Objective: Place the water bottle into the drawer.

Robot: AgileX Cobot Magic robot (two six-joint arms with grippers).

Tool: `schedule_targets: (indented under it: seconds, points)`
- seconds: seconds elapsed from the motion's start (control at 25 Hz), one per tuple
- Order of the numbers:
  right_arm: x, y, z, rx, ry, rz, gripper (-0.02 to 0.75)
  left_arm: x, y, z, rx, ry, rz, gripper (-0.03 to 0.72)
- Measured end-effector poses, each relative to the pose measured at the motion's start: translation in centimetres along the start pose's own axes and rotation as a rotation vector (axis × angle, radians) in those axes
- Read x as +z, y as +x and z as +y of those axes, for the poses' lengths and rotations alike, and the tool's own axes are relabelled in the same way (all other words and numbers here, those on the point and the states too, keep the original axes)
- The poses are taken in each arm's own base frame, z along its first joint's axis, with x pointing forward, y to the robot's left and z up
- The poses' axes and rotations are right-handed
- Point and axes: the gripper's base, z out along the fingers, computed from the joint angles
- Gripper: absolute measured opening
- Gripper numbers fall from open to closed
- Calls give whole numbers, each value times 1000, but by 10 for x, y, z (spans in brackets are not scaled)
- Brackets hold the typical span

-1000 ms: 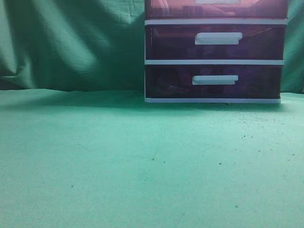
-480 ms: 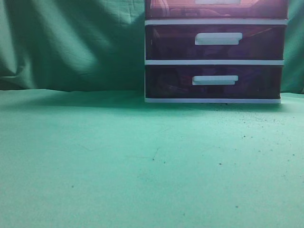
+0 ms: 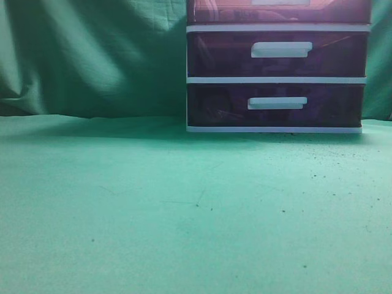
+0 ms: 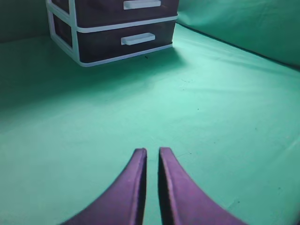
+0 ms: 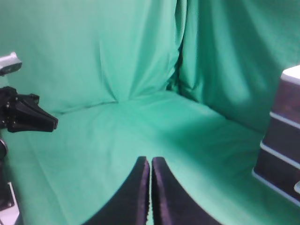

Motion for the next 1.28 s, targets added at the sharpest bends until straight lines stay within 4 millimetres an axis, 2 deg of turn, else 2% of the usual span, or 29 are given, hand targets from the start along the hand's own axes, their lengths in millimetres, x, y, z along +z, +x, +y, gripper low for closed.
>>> schedule_targets:
  seconds: [0.2,0.56,0.72,0.84,1.0,1.12,1.28]
  points:
    - [-12,9,7,-13,0,-49,0,0,0,0,5,-3,-1,70]
    - [-12,14,10,-16,-35,1,0,0,0,0,5,-3,-1,70]
    - [-8,18,-6,17,126,-20,0,0,0,0,5,-3,-1,70]
    - [-4,35,-22,81,342,-16,0,0,0,0,5,-3,-1,70]
    - [2,71,-39,165,602,28,0,0,0,0,5,-3,-1,70]
    - [5,97,-46,179,739,40,0,0,0,0,5,-3,-1,70]
    - [6,133,-47,197,822,49,0,0,0,0,5,-3,-1,70]
